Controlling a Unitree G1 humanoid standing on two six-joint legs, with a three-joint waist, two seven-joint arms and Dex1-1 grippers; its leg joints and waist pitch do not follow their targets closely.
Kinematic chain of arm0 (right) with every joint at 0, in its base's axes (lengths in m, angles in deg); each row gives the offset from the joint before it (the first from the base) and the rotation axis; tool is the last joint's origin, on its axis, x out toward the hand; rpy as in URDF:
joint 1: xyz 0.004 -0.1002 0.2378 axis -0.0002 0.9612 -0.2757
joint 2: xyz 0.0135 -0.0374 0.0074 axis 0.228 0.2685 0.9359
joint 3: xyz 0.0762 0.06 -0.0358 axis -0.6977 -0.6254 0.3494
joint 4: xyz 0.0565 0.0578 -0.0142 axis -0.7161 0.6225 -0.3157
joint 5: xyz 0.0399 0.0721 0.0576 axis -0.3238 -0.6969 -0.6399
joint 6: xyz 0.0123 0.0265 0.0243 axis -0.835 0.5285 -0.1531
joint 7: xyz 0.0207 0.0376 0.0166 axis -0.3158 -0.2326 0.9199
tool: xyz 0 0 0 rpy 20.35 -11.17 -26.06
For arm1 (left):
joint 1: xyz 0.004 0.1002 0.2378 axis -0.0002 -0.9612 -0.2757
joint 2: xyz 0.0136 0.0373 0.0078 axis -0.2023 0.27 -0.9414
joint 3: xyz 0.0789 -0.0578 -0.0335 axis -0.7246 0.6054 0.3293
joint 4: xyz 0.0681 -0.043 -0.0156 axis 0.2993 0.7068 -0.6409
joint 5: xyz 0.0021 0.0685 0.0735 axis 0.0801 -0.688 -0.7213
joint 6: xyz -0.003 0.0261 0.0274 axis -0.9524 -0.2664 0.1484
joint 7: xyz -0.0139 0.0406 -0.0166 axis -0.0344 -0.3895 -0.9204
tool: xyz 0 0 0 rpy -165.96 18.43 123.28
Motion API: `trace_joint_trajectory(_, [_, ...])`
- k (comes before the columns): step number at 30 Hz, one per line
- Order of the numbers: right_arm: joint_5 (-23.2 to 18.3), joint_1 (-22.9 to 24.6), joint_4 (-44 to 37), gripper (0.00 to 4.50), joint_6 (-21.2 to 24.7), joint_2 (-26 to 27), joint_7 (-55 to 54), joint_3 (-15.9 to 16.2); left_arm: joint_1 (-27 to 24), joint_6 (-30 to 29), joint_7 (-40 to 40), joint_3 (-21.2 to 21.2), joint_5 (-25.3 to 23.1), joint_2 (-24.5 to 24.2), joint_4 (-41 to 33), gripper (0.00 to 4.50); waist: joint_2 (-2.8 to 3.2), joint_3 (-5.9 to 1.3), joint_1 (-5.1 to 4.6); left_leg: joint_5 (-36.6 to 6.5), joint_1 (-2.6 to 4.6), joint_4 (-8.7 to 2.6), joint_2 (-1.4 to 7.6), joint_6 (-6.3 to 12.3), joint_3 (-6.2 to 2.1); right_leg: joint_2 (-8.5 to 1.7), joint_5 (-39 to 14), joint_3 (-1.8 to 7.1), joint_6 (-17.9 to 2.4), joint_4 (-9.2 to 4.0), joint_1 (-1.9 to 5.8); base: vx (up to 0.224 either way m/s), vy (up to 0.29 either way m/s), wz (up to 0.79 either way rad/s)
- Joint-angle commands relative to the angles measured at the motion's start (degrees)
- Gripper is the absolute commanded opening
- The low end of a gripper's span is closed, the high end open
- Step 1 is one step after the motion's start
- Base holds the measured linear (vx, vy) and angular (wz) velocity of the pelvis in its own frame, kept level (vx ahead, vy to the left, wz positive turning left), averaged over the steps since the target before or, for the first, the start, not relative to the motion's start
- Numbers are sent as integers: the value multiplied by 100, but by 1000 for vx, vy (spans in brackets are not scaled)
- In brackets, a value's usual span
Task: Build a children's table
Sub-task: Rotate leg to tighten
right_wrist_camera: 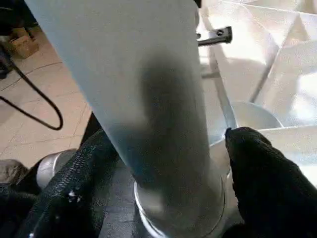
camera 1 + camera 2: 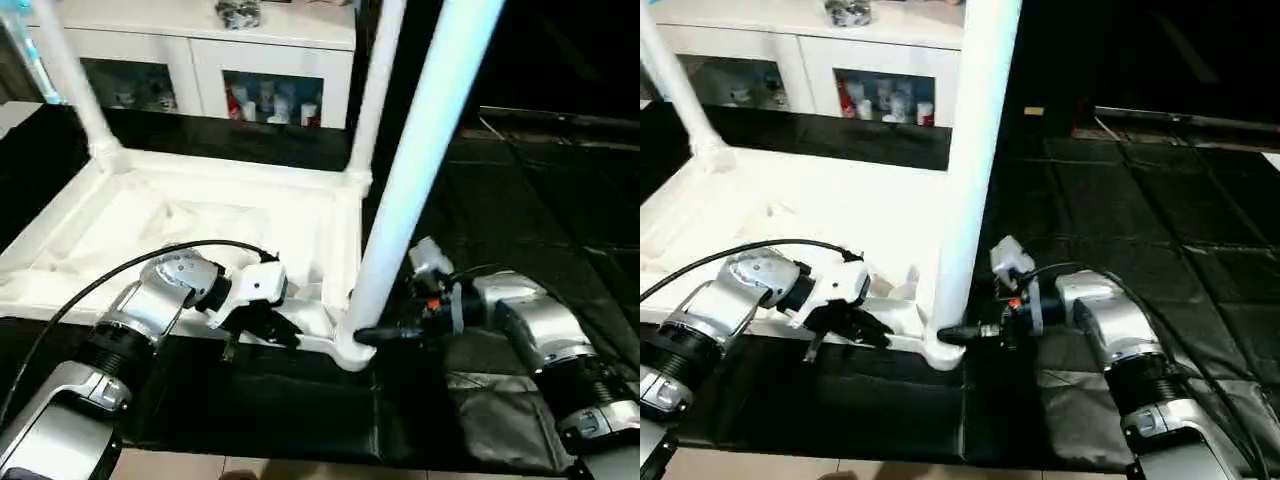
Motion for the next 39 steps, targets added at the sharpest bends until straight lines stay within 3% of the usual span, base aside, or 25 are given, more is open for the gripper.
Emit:
trace_joint_trajectory(1, [-65, -16, -72, 312, 22, -77, 143, 70, -58, 44, -245, -222, -56, 74, -222, 0, -17, -366, -51, -806, 39, -401, 222, 183, -23, -401, -1287, 366, -1055, -321, 308, 0, 0, 0])
trace_joint_trajectory(8, [-73, 29, -133, 265, 89, -84, 245, 124, -124, 54, -233, -261, -60, 29, -274, 0, -15, -373, -50, -732, 35, -392, 218, 213, -20, -394, -1108, 365, -1121, -297, 315, 0, 0, 0])
trace_joint_trajectory(16, [-136, 183, -252, 220, 257, -9, 135, 67, -65, -317, 118, -134, -113, 110, -128, 0, -3, -350, -46, -925, 51, -403, 217, 132, -22, -397, -1443, 371, -1011, -349, 303, 0, 0, 0])
trace_joint_trajectory(20, [-58, 324, -254, 216, 260, 254, -651, -122, 86, -622, 771, 144, -54, 404, 128, 0, -14, -334, -57, -1075, 59, -414, 204, 65, -26, -413, -1810, 373, -922, -396, 288, 0, 0, 0])
trace_joint_trajectory(23, [193, 425, -146, 212, 184, 678, -1835, -306, 338, -1145, 1635, 494, 44, 802, 349, 0, -45, -309, -118, -1315, 81, -425, 164, -49, -57, -427, -2710, 347, -579, -512, 269, 0, 0, 0])
trace_joint_trajectory(28, [271, 321, 95, 205, 344, 1363, -3072, -554, 665, -1599, 2439, 736, 44, 1195, 555, 0, -40, -311, -283, -1329, 19, -437, 138, -60, -93, -419, -2886, 311, -435, -555, 286, 0, 0, 0])
trace_joint_trajectory(32, [262, 81, 391, 204, 404, 2031, -4072, -786, 928, -1860, 3137, 890, -27, 1524, 765, 0, -22, -328, -352, -1184, 11, -432, 140, -15, -87, -410, -2508, 330, -568, -520, 274, 0, 0, 0])
trace_joint_trajectory(34, [502, -294, 994, 204, 118, 2504, -5293, -980, 1280, -1952, 4150, 1115, -106, 1899, 1201, 0, -6, -341, -371, -1108, 35, -413, 126, -59, -72, -400, -2324, 339, -675, -493, 252, 0, 0, 0])
trace_joint_trajectory(36, [535, -345, 1073, 204, 65, 2552, -5454, -1015, 1330, -1947, 4287, 1141, -121, 1942, 1273, 0, -7, -366, -369, -998, 35, -413, 127, -83, -79, -399, -2072, 344, -736, -462, 281, 0, 0, 0])
trace_joint_trajectory(37, [515, -411, 1172, 204, 97, 2613, -5604, -1091, 1394, -1972, 4441, 1196, -105, 2011, 1347, 0, -7, -360, -374, -862, 0, -412, 135, 19, -63, -375, -1534, 359, -883, -408, 299, 0, 0, 0])
trace_joint_trajectory(39, [553, -510, 1314, 204, 61, 2700, -5847, -1213, 1491, -2026, 4624, 1241, -98, 2125, 1422, 0, -4, -389, -354, -699, 26, -392, 133, 101, -49, -371, -1070, 368, -1036, -345, 309, 0, 0, 0])
